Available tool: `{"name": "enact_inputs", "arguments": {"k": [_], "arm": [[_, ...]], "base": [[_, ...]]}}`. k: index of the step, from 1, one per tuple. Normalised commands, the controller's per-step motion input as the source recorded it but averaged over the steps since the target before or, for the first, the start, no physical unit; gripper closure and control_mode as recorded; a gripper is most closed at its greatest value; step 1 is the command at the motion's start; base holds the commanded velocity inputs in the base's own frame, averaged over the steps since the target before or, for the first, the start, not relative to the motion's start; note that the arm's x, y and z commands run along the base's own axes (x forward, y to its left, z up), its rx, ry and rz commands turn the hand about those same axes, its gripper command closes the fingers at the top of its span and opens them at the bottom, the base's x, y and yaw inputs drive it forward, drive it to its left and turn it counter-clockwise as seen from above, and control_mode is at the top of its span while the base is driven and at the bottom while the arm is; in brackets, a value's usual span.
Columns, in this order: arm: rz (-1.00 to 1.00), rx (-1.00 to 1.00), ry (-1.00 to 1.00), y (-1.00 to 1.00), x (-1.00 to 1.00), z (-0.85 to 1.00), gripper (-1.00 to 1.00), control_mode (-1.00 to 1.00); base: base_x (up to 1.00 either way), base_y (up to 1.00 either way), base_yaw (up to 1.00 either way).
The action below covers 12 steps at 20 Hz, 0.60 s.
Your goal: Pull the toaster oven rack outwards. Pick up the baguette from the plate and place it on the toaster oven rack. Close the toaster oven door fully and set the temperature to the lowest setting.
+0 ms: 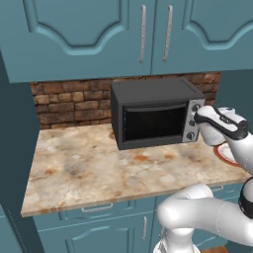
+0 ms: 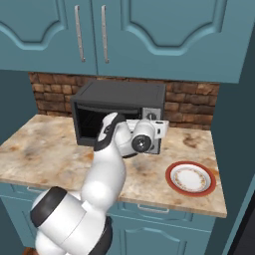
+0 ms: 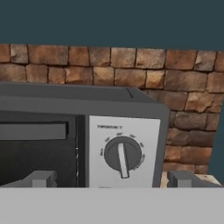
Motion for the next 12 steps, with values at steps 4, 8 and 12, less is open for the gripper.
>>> {"name": "enact_inputs", "arguments": {"k": [4,8,12], "arm": [[-0.02,0.0,-0.04,-0.14,0.0,-0.01,-1.0,-1.0],[-0.01,0.0,-0.01,-0.08,-0.01,-0.02,-1.0,-1.0],[0.0,0.0,0.0,0.0,-0.06,-0.04,-1.0,-1.0]], "base": [[0.0,0.0,0.0],[0.0,0.0,0.0],[0.0,0.0,0.0]]}}
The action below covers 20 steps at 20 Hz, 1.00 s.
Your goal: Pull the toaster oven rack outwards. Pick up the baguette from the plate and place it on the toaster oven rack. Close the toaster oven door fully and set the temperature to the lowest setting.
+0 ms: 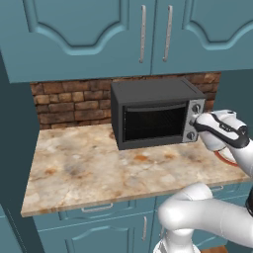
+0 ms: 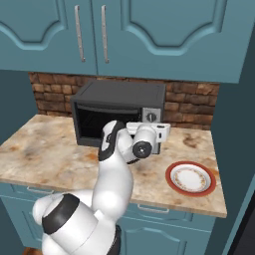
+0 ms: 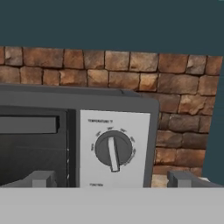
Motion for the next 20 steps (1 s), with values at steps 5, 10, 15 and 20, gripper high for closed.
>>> {"name": "enact_inputs", "arguments": {"k": [5,10,15,20], "arm": [[0.0,0.0,0.0,0.0,-0.01,-0.08,-1.0,-1.0],[0.0,0.0,0.0,0.0,-0.01,-0.09,-1.0,-1.0],[0.0,0.0,-0.01,0.0,0.0,-0.03,-1.0,-1.0],[0.0,0.0,-0.02,0.0,0.0,0.0,-1.0,-1.0]], "base": [[0.0,0.0,0.0],[0.0,0.0,0.0],[0.0,0.0,0.0],[0.0,0.0,0.0]]}}
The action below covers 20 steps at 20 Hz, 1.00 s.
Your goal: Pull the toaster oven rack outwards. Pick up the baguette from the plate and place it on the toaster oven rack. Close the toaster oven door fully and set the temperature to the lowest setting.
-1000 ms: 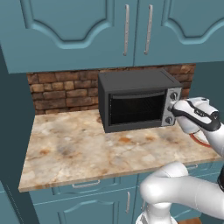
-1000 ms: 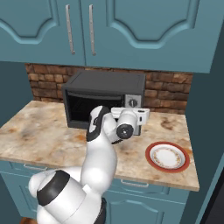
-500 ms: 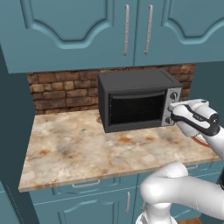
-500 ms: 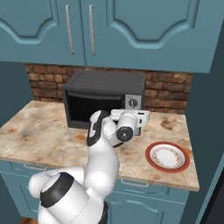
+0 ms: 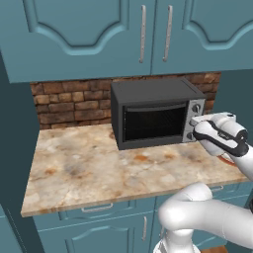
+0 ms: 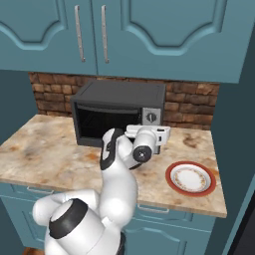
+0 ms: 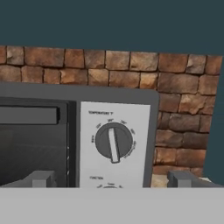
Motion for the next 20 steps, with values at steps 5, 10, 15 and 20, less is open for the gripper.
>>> {"name": "enact_inputs", "arguments": {"k": [5,10,15,20], "arm": [[0.0,0.0,0.0,-0.01,0.0,0.0,-1.0,-1.0],[0.0,0.0,-0.01,0.0,0.0,0.0,-1.0,-1.0],[0.0,0.0,-0.12,0.03,0.0,0.0,-1.0,-1.0],[0.0,0.0,-0.13,0.12,0.0,0.0,-1.0,-1.0]], "base": [[0.0,0.0,0.0],[0.0,0.0,0.0],[0.0,0.0,0.0],[0.0,0.0,0.0]]}}
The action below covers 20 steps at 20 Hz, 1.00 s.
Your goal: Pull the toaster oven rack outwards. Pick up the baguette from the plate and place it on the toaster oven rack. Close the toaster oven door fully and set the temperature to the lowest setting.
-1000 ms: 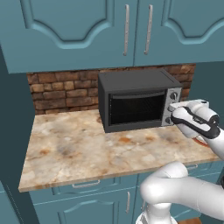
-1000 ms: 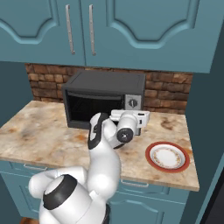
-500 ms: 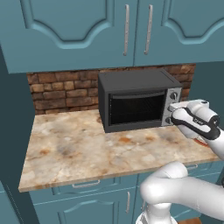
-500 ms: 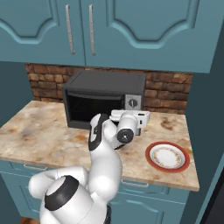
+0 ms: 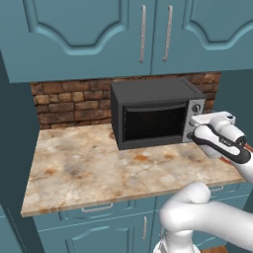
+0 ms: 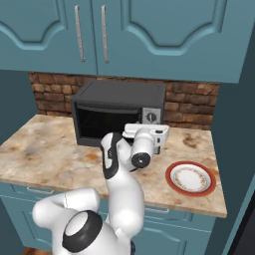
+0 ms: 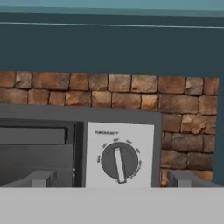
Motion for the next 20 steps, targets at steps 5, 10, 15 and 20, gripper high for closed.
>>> {"name": "enact_inputs", "arguments": {"k": [5,10,15,20], "arm": [[0.0,0.0,0.0,0.0,0.18,-0.04,-1.0,-1.0],[0.01,0.0,0.02,-0.04,0.15,0.0,-1.0,-1.0],[0.0,0.0,0.0,-0.01,0.13,0.0,-1.0,-1.0],[0.0,0.0,0.0,-0.01,0.04,0.0,-1.0,-1.0]], "base": [[0.0,0.0,0.0],[0.0,0.0,0.0],[0.0,0.0,0.0],[0.0,0.0,0.0]]}}
